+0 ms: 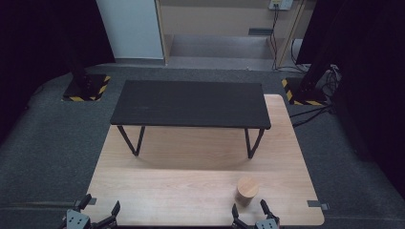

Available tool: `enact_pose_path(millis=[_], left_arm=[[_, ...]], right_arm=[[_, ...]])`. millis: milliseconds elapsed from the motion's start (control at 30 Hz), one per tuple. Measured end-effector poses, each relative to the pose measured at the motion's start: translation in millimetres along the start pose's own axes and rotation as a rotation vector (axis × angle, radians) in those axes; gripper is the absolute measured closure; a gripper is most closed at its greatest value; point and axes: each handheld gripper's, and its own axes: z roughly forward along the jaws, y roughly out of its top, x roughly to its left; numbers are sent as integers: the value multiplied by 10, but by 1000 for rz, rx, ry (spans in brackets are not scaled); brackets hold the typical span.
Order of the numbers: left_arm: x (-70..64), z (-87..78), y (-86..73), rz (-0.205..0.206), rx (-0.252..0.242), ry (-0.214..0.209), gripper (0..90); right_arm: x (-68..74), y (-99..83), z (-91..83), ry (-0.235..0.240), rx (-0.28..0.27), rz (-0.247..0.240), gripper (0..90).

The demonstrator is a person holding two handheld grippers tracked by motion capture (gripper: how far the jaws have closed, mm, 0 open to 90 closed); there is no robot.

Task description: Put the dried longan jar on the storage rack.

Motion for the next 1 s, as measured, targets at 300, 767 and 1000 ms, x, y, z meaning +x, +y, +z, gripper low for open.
enact_pose_path(millis=[300, 767, 1000], left_arm=[[24, 2, -11, -4, 1, 2, 17], [63, 20, -28, -15, 3, 4, 17], [75, 31, -38, -19, 5, 4, 17]], right_arm=[[134, 94, 180, -51, 23, -44, 35], [217, 213, 364, -103, 83, -49, 68], [212, 259, 434, -109, 112, -49, 118]])
